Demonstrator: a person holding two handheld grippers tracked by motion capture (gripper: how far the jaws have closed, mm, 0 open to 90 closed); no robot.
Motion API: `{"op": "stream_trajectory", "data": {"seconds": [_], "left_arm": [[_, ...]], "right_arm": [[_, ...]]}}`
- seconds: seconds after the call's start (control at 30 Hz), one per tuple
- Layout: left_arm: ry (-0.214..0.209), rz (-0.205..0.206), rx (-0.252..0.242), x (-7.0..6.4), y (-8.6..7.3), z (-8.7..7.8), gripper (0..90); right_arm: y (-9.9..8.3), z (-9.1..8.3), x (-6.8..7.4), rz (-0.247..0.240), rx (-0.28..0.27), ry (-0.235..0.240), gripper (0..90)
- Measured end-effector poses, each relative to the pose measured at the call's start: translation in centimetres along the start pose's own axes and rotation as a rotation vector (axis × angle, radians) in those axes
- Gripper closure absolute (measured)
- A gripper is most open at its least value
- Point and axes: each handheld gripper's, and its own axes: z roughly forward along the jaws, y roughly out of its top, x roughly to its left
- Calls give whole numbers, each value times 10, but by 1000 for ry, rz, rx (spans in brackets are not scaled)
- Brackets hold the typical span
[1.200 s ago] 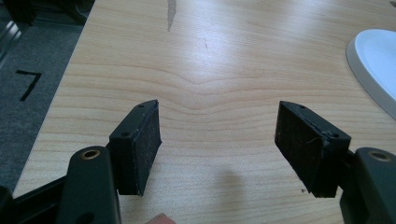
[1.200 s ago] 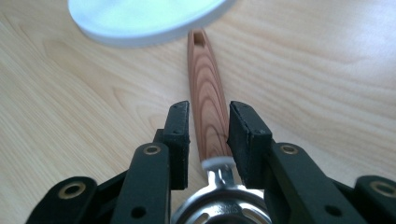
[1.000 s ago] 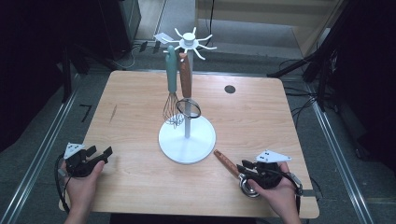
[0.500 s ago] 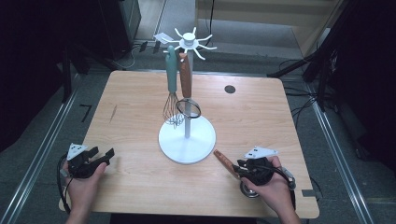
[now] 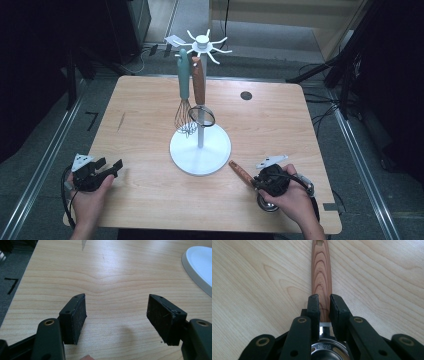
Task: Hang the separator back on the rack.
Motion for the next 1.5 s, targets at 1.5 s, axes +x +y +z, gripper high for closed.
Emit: {"op": "stream_trajectory", "data": {"seconds": [1.5], "left_arm": [[-4, 2, 11, 0, 0, 0, 325]], "right_arm": [[4, 13, 3, 29, 186, -21, 696]]}}
